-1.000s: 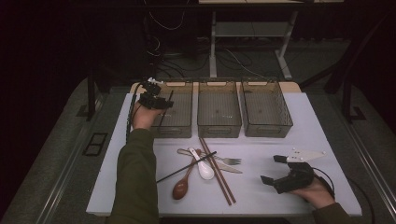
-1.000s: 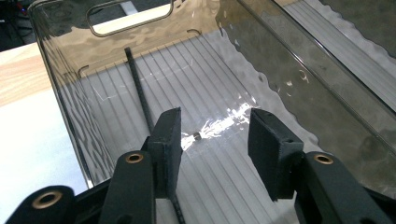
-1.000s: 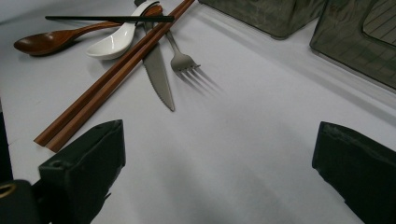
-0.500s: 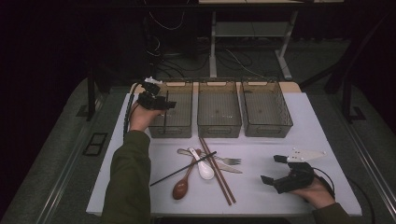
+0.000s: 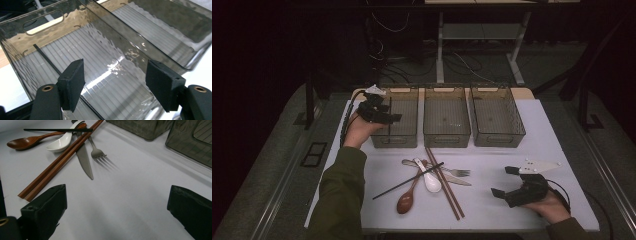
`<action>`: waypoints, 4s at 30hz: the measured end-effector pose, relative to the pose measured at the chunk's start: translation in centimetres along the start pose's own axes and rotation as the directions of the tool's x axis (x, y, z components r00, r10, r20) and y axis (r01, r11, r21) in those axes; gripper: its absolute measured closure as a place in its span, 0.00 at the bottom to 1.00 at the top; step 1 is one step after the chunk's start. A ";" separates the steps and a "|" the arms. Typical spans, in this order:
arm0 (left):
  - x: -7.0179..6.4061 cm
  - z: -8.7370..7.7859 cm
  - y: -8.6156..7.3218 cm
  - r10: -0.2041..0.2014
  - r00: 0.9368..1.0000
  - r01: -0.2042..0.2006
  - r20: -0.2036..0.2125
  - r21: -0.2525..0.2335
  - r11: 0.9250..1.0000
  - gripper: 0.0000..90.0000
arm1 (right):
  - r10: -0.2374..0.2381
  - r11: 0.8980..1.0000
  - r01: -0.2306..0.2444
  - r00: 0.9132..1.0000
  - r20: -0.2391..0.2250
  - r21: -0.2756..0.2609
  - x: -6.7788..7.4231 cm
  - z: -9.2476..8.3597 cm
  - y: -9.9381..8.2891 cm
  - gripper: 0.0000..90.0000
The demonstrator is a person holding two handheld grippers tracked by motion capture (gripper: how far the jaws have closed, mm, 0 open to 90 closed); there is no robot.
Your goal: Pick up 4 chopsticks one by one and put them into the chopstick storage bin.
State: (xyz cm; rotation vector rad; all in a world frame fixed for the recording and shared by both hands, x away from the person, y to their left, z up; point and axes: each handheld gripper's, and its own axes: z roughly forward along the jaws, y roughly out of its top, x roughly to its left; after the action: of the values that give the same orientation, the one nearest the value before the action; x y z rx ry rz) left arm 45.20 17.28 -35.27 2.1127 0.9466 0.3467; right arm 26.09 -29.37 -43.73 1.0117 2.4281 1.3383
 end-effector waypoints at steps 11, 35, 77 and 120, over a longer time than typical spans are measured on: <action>-2.0 -1.3 -0.9 0.059 0.998 -0.058 0.037 -0.025 0.998 0.29 | 0.000 1.000 0.000 1.000 0.001 0.001 0.0 0.0 0.0 0.03; -8.4 -2.7 -3.9 0.179 0.980 -0.174 0.092 -0.062 0.983 0.24 | 0.003 1.000 -0.003 1.000 -0.002 -0.001 0.0 0.0 0.0 0.03; -13.3 -1.8 -11.7 0.202 0.961 -0.194 0.188 -0.061 0.979 0.52 | 0.010 1.000 -0.010 1.000 0.004 -0.005 -0.1 0.0 -0.1 0.03; -12.4 0.5 -13.0 0.215 0.943 -0.244 0.256 0.089 0.966 0.93 | 0.009 1.000 -0.009 1.000 0.004 0.001 -0.2 0.0 -0.2 0.03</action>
State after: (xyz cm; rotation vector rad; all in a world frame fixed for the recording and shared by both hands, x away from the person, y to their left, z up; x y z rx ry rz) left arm 30.25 13.47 -44.53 2.3192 0.5908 0.1422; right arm 26.15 -29.53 -43.94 1.0252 2.4247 1.3366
